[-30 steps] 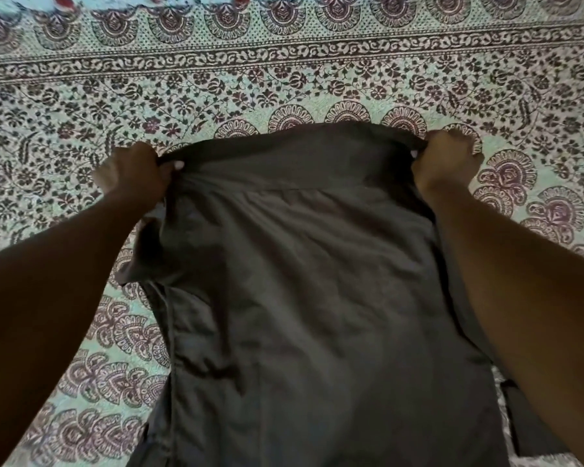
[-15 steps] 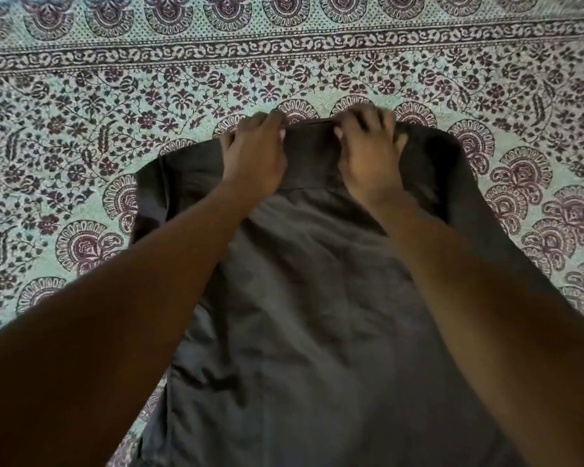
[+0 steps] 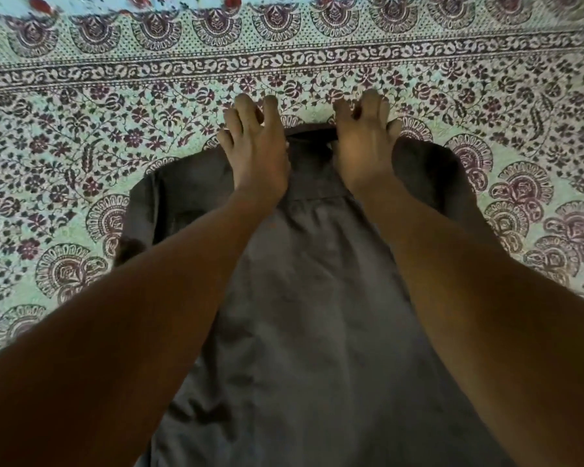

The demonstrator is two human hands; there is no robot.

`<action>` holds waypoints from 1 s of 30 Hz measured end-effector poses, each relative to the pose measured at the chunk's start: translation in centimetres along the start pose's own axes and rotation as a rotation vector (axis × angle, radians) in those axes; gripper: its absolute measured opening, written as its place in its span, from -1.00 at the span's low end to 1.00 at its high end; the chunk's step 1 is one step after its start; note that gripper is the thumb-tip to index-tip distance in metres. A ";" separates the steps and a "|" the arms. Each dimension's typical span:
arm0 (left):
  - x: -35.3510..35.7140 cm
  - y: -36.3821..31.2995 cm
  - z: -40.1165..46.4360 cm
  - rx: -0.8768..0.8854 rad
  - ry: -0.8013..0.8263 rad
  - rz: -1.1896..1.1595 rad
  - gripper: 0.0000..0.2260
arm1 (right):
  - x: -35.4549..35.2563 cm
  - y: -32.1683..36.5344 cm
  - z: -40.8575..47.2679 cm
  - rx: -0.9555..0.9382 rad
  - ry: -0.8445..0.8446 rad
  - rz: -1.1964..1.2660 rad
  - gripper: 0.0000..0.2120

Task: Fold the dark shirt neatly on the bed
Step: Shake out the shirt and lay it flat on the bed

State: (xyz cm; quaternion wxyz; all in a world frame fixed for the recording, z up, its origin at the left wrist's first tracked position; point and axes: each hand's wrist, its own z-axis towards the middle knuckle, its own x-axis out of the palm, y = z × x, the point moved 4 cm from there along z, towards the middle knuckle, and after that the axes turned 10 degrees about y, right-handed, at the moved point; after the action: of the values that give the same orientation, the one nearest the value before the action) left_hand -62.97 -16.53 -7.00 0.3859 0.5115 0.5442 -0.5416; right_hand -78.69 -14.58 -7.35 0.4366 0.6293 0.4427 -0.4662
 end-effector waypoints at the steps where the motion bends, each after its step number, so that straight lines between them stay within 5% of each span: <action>1: 0.1 -0.3 -1.4 0.008 -0.056 -0.019 -0.56 | 0.1 0.1 -1.2 0.034 -0.065 0.001 -0.49; 4: 2.1 0.0 -7.1 0.074 -0.036 -0.111 -0.61 | 1.8 1.3 -6.1 -0.062 -0.189 0.062 -0.54; 8: 6.8 3.4 -10.9 0.228 0.132 0.031 -0.41 | 7.0 0.9 -11.8 -0.325 0.035 -0.020 -0.40; 14: 7.3 4.1 -10.5 0.129 0.126 0.045 -0.23 | 6.5 -8.1 -7.9 0.009 0.119 -0.025 -0.27; 18: 7.1 4.0 -10.4 0.119 0.138 0.065 -0.22 | 4.6 -5.1 -8.4 0.164 -0.050 0.063 -0.31; 22: 7.2 4.0 -10.3 0.120 0.129 0.093 -0.28 | 7.0 -2.8 -12.6 -0.206 0.018 -0.074 -0.35; 27: 7.7 4.2 -10.2 0.124 0.120 0.093 -0.28 | 6.3 -14.1 -11.2 0.173 -0.003 0.050 -0.30; 30: 7.8 4.2 -10.2 0.116 0.107 0.102 -0.27 | 4.3 -13.3 -10.8 0.304 -0.057 0.091 -0.25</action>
State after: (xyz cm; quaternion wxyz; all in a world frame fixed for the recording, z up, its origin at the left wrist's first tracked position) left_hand -58.93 -5.88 -14.27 0.3532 0.5881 0.5049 -0.5239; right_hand -88.65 -0.50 -11.38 0.3694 0.6940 0.3257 -0.5252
